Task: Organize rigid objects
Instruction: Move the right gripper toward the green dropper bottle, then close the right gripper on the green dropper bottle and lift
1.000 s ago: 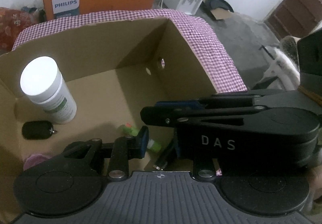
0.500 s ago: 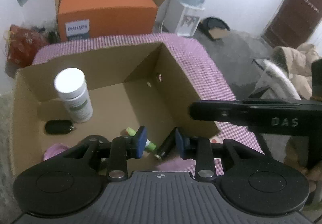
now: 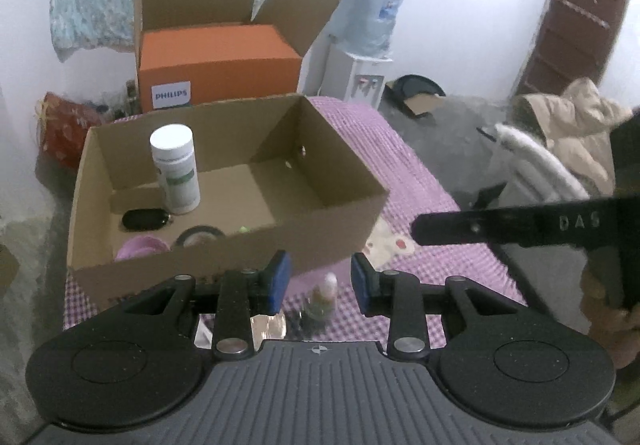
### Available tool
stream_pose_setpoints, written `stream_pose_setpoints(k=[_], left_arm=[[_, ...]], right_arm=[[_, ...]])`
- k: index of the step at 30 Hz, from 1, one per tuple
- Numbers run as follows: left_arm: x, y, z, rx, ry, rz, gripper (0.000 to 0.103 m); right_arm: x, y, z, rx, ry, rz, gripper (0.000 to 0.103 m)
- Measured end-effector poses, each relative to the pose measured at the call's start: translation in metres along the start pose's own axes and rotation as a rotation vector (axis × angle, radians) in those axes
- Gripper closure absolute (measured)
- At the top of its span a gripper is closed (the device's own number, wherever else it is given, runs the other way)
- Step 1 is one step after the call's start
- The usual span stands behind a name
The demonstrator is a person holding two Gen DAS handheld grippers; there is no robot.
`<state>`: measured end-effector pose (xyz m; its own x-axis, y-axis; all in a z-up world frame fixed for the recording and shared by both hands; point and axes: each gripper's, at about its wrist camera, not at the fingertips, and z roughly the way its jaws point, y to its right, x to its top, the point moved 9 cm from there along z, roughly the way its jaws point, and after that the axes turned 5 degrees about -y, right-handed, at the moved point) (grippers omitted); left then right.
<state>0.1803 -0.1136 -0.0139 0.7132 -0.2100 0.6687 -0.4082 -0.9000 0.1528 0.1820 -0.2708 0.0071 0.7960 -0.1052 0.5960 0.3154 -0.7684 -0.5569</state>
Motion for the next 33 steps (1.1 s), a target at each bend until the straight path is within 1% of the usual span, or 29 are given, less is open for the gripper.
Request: stream_pose_setpoints(k=[1,2,4,9,12,14,18,23,24,26,30,33], left_arm=[[-0.007,0.003,0.003,0.003,0.001,0.006,0.07],[-0.013,0.005,0.006,0.002,0.001,0.013,0.07],[-0.024,0.009,0.017,0.011,-0.007,0.026,0.07],[-0.041,0.015,0.044,0.117,-0.001,0.126,0.07],[-0.046,0.015,0.06,0.15,-0.007,0.169,0.07],[-0.046,0.016,0.068,0.153,-0.007,0.186,0.07],[-0.048,0.016,0.079,0.161,-0.004,0.207,0.07],[-0.046,0.015,0.091,0.168,-0.001,0.237,0.07],[-0.045,0.015,0.094,0.169,-0.001,0.241,0.07],[-0.044,0.015,0.098,0.167,-0.005,0.243,0.07],[-0.043,0.015,0.107,0.157,-0.016,0.256,0.07],[-0.042,0.015,0.115,0.163,-0.027,0.275,0.07]], right_arm=[[-0.005,-0.002,0.002,-0.004,-0.007,-0.006,0.073],[-0.011,-0.003,0.003,-0.009,-0.014,-0.016,0.064],[-0.019,-0.006,0.008,-0.033,-0.022,-0.043,0.055],[-0.035,-0.008,0.027,-0.073,-0.06,-0.097,0.055],[-0.038,-0.008,0.04,-0.103,-0.071,-0.138,0.055],[-0.038,-0.007,0.048,-0.126,-0.078,-0.168,0.055],[-0.036,-0.003,0.066,-0.139,-0.105,-0.202,0.056],[-0.035,0.006,0.085,-0.127,-0.142,-0.211,0.064],[-0.035,0.008,0.088,-0.122,-0.149,-0.207,0.065],[-0.036,0.014,0.093,-0.11,-0.165,-0.188,0.074],[-0.037,0.025,0.097,-0.08,-0.183,-0.139,0.078],[-0.036,0.029,0.098,-0.069,-0.184,-0.122,0.079]])
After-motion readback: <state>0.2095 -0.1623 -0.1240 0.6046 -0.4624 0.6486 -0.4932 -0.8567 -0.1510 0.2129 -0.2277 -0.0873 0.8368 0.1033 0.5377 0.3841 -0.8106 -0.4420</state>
